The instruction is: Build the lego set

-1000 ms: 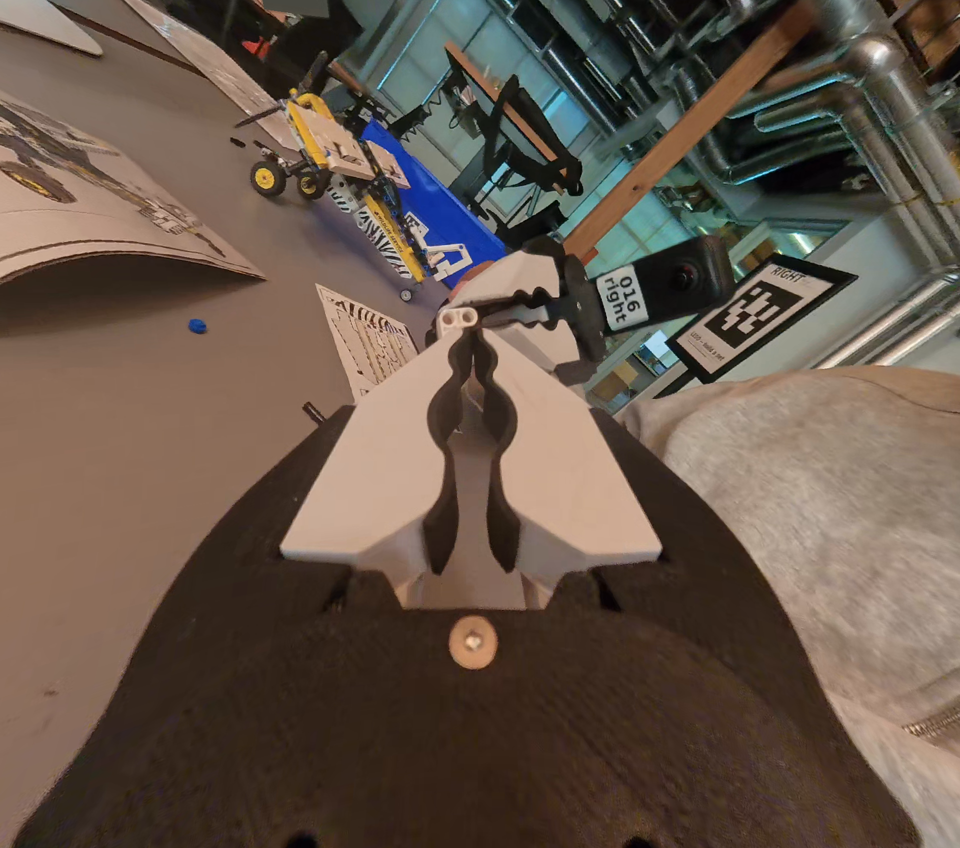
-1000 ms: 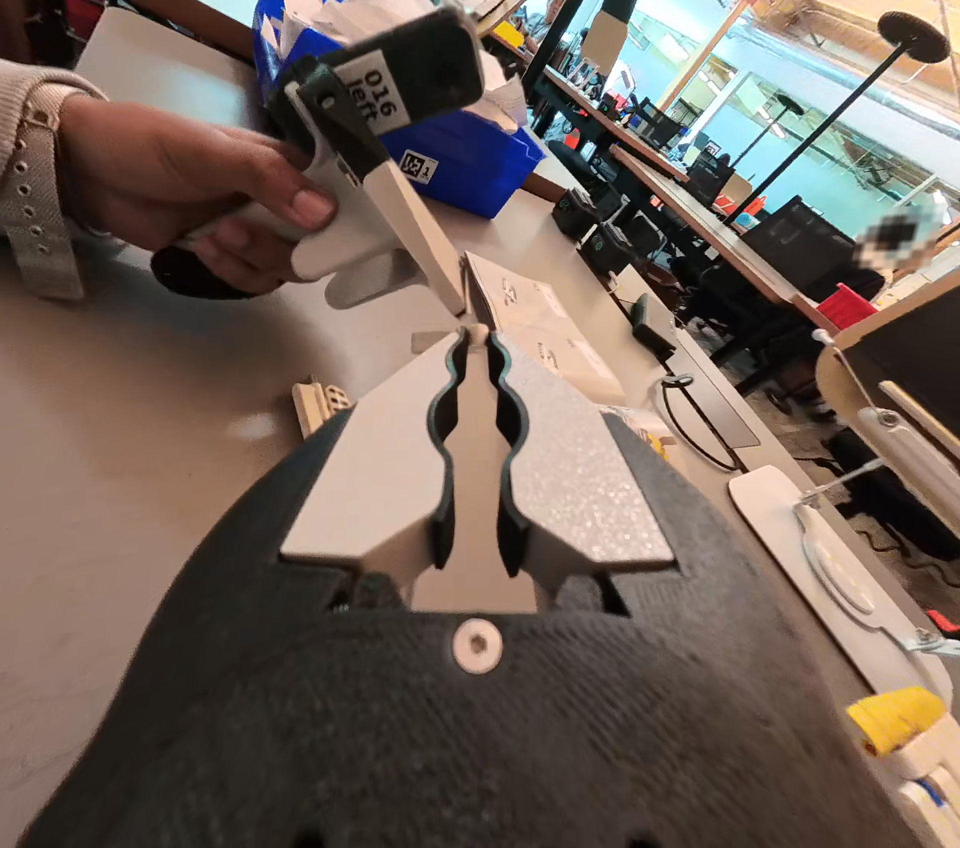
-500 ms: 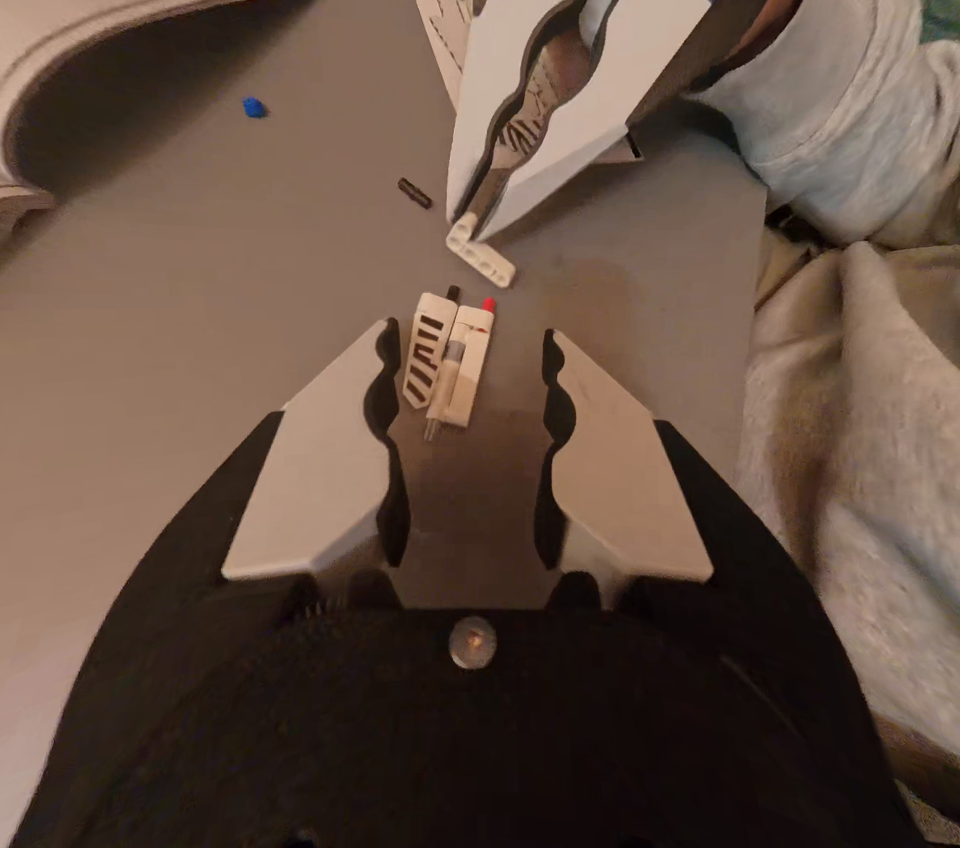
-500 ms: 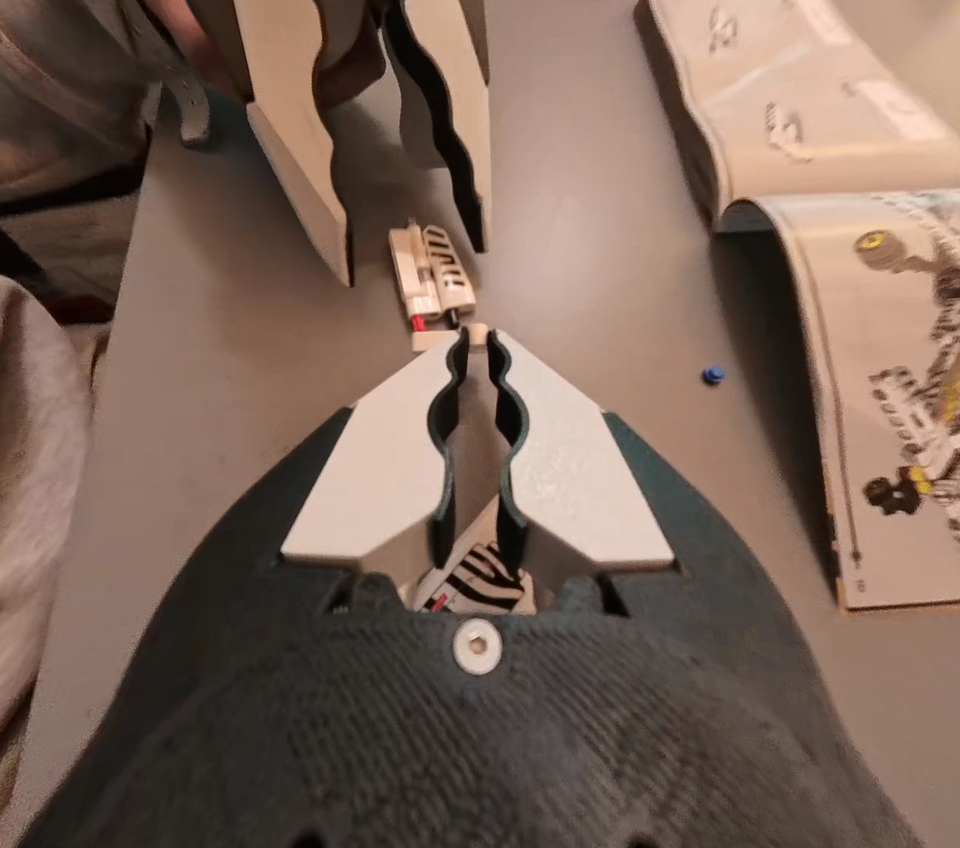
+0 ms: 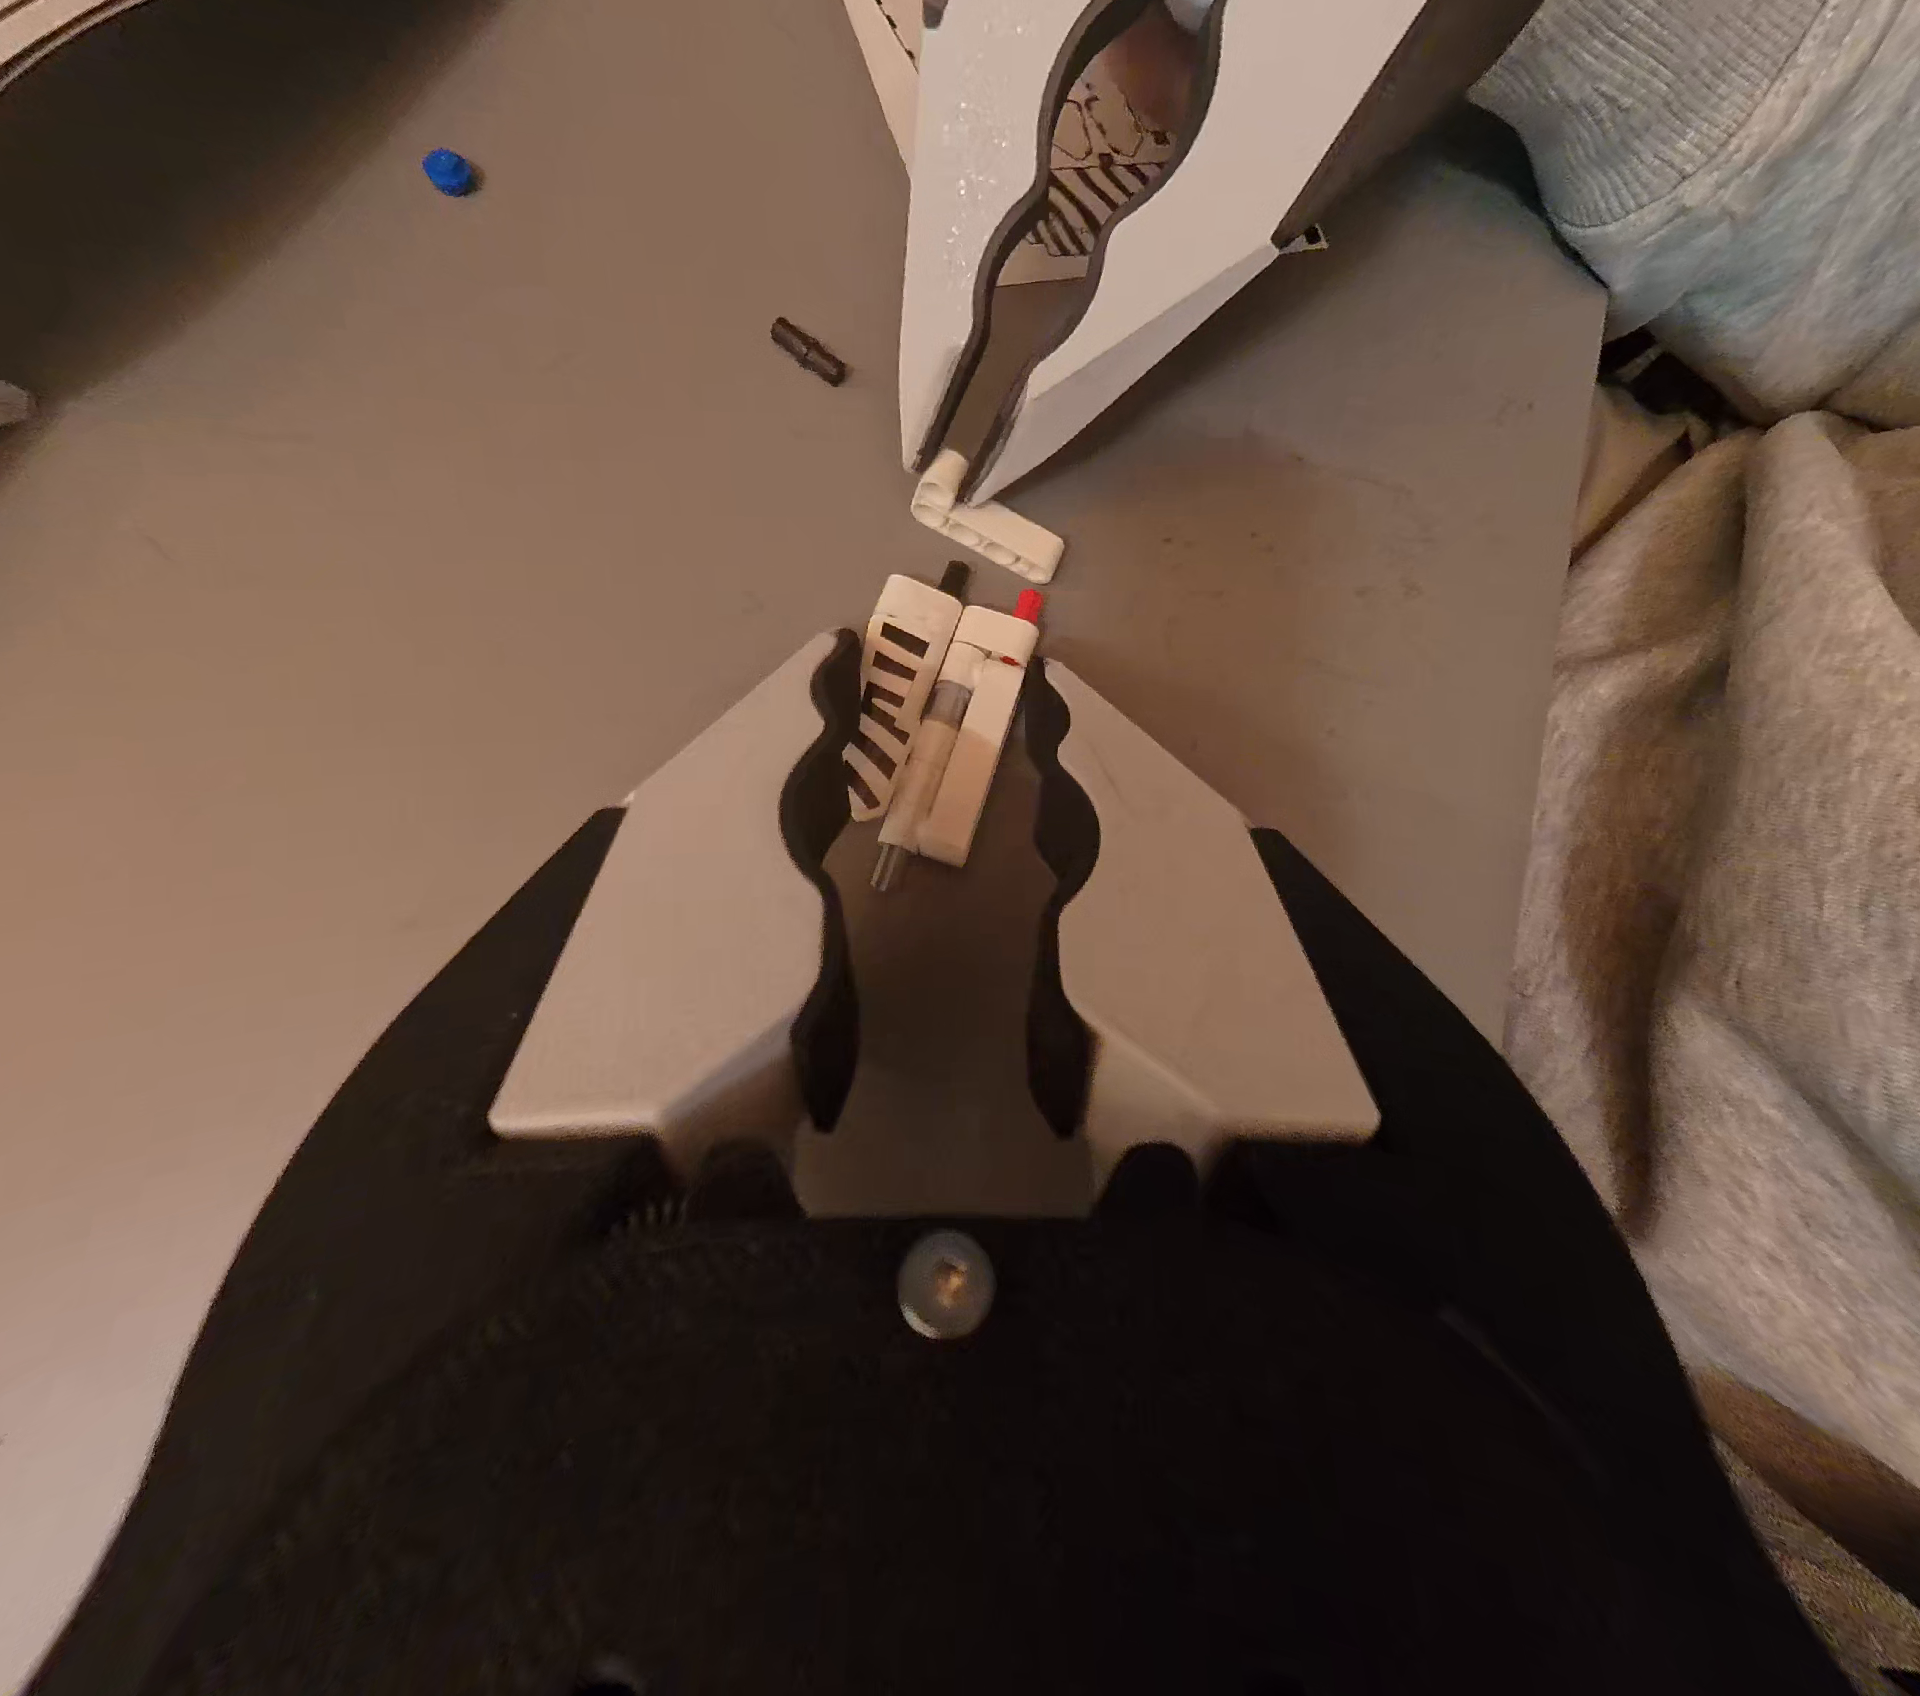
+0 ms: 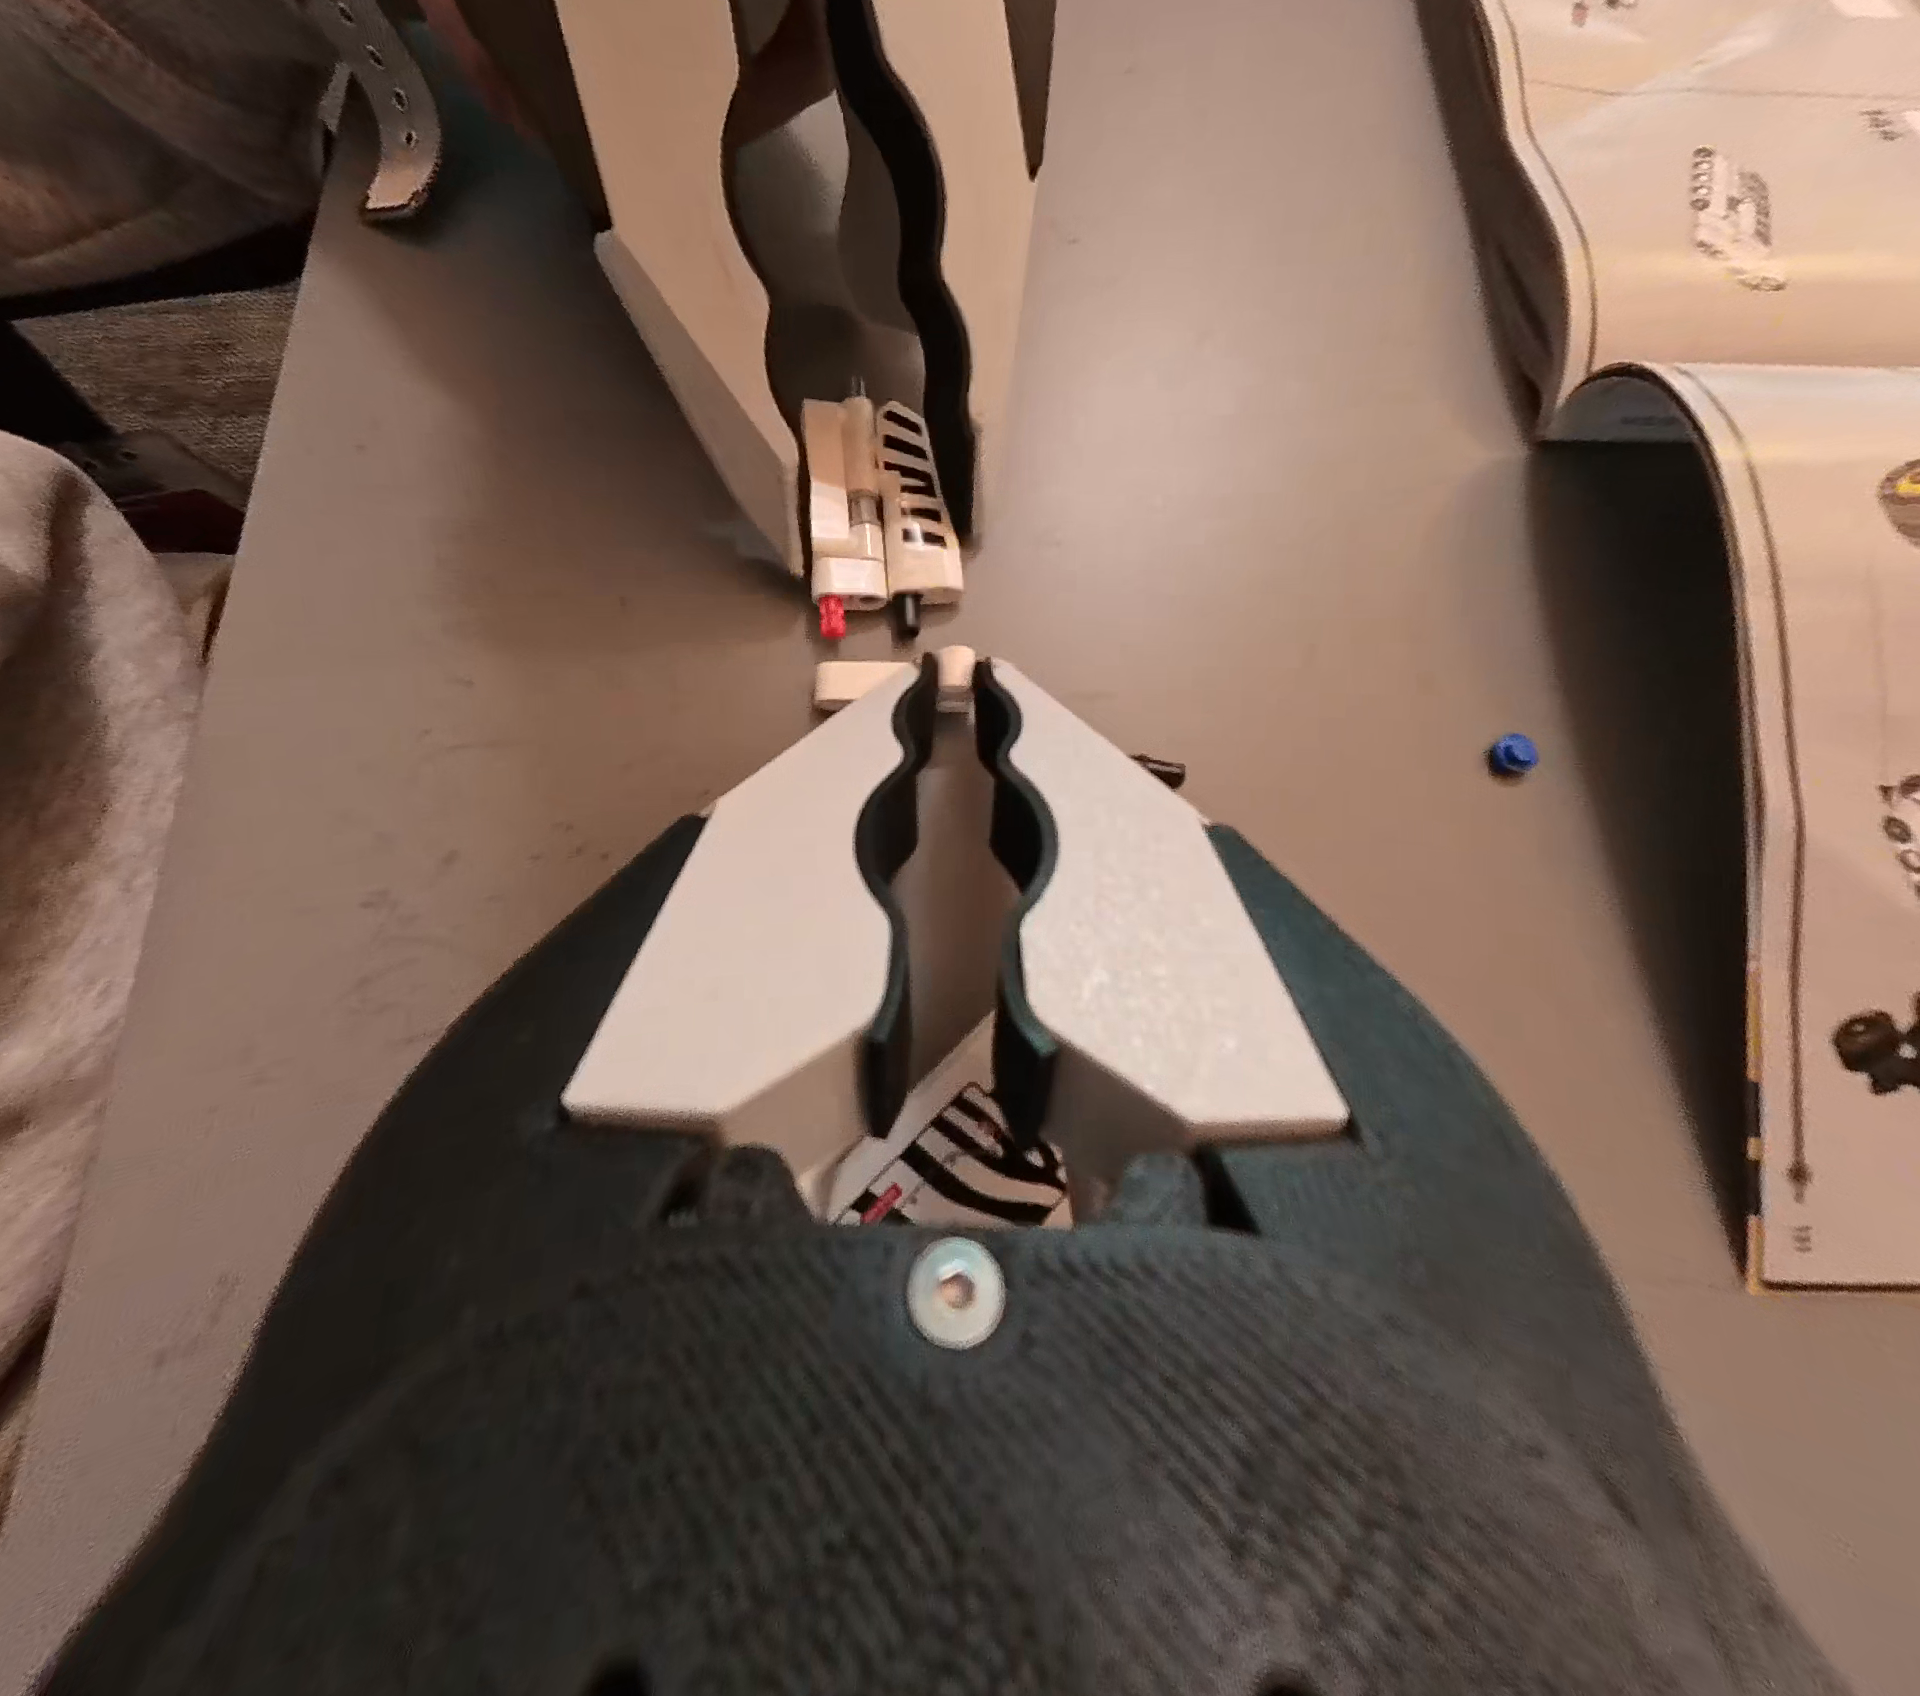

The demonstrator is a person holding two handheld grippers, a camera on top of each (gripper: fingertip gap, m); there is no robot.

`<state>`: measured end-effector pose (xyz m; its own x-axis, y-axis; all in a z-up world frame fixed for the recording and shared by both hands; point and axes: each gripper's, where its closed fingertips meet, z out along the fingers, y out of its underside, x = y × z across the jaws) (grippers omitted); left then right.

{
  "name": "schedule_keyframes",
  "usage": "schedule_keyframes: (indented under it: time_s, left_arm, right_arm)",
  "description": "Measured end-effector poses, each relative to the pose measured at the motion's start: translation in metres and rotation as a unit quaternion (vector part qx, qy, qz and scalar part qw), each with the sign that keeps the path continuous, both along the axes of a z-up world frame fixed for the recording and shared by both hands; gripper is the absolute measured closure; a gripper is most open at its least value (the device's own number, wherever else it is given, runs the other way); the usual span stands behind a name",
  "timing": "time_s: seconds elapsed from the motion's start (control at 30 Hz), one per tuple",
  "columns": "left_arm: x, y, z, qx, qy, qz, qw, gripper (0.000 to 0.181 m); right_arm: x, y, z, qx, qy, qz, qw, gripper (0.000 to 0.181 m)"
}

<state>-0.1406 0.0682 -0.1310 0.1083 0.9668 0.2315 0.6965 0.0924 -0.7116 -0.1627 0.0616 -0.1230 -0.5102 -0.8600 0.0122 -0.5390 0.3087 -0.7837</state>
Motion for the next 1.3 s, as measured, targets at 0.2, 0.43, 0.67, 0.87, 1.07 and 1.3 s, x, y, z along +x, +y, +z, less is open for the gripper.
schedule_keyframes:
  time_s: [0.2,0.43,0.67,0.87,1.07,1.3]
  left_arm:
    - [-0.0003,0.0018,0.0001,0.003,0.000,-0.004,1.000,0.150]
    - [-0.0003,0.0023,-0.0002,-0.007,0.000,-0.006,1.000,0.150]
    - [-0.0012,0.0028,-0.0007,-0.020,-0.001,-0.008,1.000,0.150]
    - [-0.0013,0.0027,-0.0010,-0.026,-0.001,-0.008,1.000,0.150]
    - [-0.0013,0.0027,-0.0011,-0.027,-0.001,-0.008,1.000,0.150]
    - [-0.0013,0.0026,-0.0010,-0.023,-0.001,-0.008,1.000,0.150]
  right_arm:
    - [0.0064,0.0031,0.0000,0.008,-0.004,0.014,1.000,0.175]
    - [0.0073,0.0022,0.0002,0.010,-0.006,0.012,1.000,0.175]
    - [0.0058,0.0002,0.0003,0.026,-0.015,-0.002,1.000,0.175]
    - [0.0058,0.0006,0.0003,0.035,-0.020,-0.005,0.999,0.175]
    - [0.0070,0.0003,0.0004,0.040,-0.023,-0.007,0.999,0.175]
    - [0.0027,-0.0025,-0.0005,0.030,-0.009,-0.021,0.999,0.161]
